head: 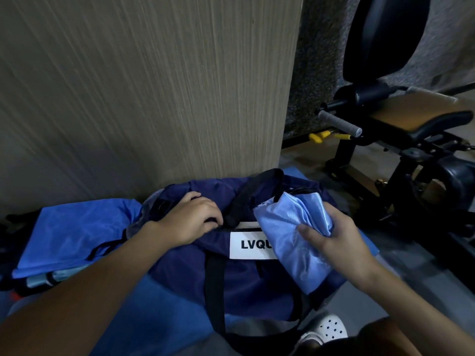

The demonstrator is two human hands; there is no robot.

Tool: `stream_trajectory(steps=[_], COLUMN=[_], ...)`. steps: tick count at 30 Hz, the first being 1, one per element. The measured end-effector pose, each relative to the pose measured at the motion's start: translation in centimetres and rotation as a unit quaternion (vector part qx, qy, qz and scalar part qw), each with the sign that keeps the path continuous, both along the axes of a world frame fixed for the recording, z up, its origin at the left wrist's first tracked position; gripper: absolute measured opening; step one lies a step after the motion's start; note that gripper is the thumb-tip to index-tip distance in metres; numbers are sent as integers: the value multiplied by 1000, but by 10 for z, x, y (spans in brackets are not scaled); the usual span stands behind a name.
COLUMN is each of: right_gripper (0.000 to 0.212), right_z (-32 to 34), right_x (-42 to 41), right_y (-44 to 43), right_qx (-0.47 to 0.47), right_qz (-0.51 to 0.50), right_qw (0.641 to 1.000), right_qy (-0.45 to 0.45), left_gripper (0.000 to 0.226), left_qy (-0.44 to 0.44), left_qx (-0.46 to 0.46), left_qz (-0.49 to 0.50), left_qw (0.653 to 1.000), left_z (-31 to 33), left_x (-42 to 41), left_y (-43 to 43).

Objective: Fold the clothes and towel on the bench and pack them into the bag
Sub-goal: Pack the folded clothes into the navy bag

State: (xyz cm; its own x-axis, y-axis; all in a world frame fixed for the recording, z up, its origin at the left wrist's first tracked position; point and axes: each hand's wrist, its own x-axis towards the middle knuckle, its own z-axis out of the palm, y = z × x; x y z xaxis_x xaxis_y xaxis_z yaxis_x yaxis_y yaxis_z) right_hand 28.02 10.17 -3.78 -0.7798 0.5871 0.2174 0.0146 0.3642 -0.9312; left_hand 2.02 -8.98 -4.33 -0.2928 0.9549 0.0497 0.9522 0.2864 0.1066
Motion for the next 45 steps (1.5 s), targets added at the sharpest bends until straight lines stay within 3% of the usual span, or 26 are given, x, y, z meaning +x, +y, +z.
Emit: stream_trajectory(steps=[6, 13, 17, 23, 27, 35, 38, 41, 45], right_gripper=[27, 23, 24, 23, 22, 19, 18, 15, 12], right_z=[-8, -19, -15, -5, 1, 2, -2, -14, -22], right_x=[5, 15, 17, 13, 5, -35, -68, -96, -119], right_y=[-6, -14, -15, -19, -26, -47, -50, -53, -51], right_qx=[-15, -36, -34, -69, -112, -196, -215, -254, -268], right_qz=[7, 1, -5, 2, 1, -8, -43, -85, -96], right_qw=[1000, 999, 999, 997, 994, 980, 976, 963, 958], right_qy=[-18, -41, -37, -15, 4, 10, 6, -5, -30], left_gripper=[40, 36, 23, 35, 26, 74, 101, 114, 121], left_qy=[-17, 59, 78, 67, 63, 91, 127, 101, 50], left_qx=[-45, -19, 55, 140, 178, 130, 97, 55, 31], left_qz=[1, -16, -11, -22, -14, 37, 124, 222, 218], left_qw=[999, 998, 995, 988, 982, 987, 979, 968, 974], left_z=[-9, -18, -23, -22, 1, 32, 39, 36, 34], left_x=[0, 9, 8, 5, 4, 0, -3, -8, -13], left_y=[-4, -2, -1, 2, 9, 17, 19, 17, 13])
